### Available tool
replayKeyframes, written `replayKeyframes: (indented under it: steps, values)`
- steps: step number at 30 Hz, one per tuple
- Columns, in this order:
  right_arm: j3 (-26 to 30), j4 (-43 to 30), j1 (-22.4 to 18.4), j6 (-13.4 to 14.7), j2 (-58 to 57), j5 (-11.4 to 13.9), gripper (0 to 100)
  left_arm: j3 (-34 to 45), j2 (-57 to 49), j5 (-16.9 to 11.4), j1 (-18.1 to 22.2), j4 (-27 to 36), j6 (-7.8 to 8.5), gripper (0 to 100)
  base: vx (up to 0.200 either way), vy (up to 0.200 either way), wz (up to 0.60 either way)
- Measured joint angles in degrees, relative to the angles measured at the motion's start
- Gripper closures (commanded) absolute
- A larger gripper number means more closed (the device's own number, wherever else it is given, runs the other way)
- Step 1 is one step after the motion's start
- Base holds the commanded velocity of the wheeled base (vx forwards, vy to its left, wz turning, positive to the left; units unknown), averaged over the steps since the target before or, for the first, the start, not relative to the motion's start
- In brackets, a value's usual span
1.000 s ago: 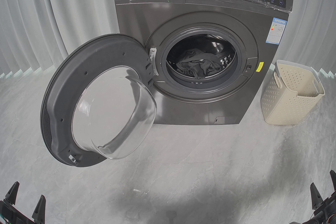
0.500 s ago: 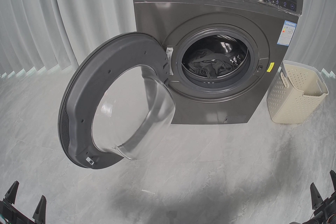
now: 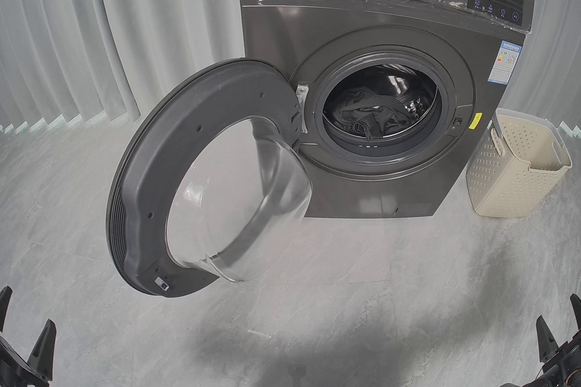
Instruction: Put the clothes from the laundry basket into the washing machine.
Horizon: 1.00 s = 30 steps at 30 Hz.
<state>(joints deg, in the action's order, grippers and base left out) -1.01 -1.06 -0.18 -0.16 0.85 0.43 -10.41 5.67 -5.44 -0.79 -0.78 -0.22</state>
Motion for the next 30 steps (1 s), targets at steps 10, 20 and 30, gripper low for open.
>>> replayKeyframes:
  steps: [10,20,30]
  values:
    - [0.0,0.0,0.0,0.0,0.0,0.0,0,-5.0,21.3,-9.6,-1.5,-7.2,-0.54,0,0.000,0.000,0.00]
    - [0.0,0.0,0.0,0.0,0.0,0.0,0,-6.6,42.6,-13.9,-2.5,-24.2,-0.16,0,0.000,0.000,0.00]
    - [0.0,0.0,0.0,0.0,0.0,0.0,0,-11.3,54.6,-14.0,-9.1,-27.3,-0.84,0,0.000,0.000,0.00]
